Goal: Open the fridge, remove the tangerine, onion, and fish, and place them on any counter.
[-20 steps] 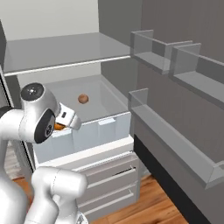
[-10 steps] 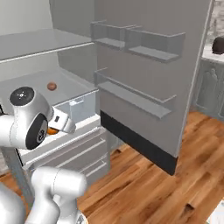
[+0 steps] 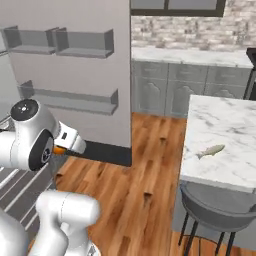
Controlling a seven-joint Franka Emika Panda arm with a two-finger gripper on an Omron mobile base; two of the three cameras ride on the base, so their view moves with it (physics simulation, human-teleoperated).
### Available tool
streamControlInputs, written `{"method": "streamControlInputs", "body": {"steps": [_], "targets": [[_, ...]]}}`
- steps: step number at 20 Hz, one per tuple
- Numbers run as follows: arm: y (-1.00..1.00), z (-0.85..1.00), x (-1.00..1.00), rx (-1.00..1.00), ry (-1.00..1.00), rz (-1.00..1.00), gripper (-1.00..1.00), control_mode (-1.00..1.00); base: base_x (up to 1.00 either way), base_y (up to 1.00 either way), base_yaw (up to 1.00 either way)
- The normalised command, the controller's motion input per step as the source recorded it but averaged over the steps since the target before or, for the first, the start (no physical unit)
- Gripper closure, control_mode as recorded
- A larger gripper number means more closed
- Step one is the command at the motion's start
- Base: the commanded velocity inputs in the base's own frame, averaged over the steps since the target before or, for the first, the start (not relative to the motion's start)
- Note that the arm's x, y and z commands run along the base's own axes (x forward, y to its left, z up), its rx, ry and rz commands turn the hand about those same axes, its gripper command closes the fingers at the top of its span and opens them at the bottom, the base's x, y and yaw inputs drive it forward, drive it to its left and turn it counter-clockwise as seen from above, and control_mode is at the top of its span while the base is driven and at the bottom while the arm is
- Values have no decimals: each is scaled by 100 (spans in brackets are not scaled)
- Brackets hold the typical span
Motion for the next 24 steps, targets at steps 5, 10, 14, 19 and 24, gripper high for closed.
{"method": "streamControlInputs", "body": {"steps": [5,10,14,19,24], "targets": [[0,0,0,0,0,0,100,100,17,-31,-74],[0,0,0,0,0,0,100,100,58,-34,-59],[0,0,0,0,0,0,100,100,92,-15,-49],[-29,0,52,0,0,-23,100,-100,30,-7,-17],[-97,-1,100,0,1,-35,100,-100,0,0,0]]}}
